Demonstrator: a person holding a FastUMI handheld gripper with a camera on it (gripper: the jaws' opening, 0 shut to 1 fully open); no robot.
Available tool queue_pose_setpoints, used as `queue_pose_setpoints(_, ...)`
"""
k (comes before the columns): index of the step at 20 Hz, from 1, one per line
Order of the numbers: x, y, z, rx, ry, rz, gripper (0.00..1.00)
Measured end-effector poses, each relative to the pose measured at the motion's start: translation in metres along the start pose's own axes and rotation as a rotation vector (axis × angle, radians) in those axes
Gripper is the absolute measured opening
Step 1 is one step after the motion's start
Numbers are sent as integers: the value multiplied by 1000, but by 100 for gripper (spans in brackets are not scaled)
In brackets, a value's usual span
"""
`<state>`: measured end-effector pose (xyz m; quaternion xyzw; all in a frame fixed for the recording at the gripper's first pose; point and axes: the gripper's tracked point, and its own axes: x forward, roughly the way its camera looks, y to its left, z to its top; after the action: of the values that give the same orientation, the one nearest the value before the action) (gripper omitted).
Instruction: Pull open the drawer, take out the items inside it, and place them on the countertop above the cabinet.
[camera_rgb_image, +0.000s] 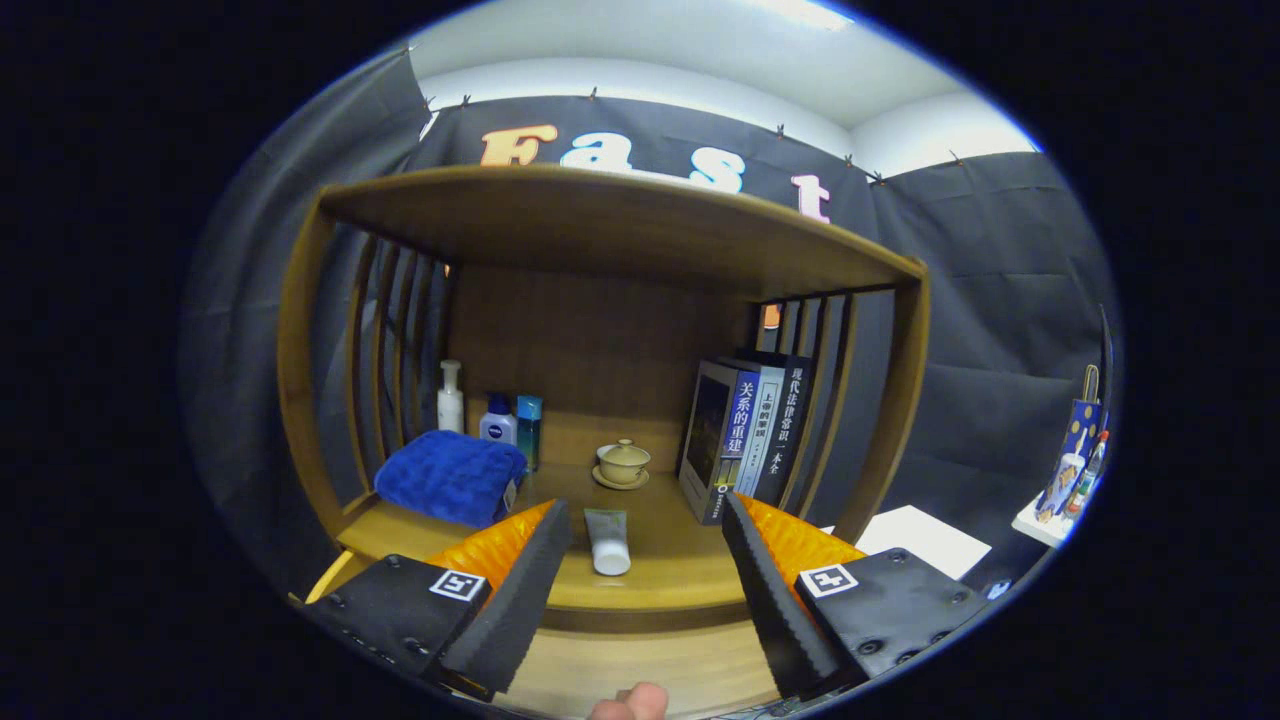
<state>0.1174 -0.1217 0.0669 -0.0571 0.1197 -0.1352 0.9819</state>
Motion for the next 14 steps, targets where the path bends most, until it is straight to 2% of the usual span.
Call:
queue_pose_setpoints(3, -39, 1, -3, -17, -41, -9, 99)
queue_pose_setpoints(9, -80, 10, -51, -28, -81, 10, 98)
queue_pose_setpoints(11, -91, 12, -71, -27, -81, 26, 98)
queue_pose_setpoints(14, -103, 24, -103, 14, -88, 97, 98)
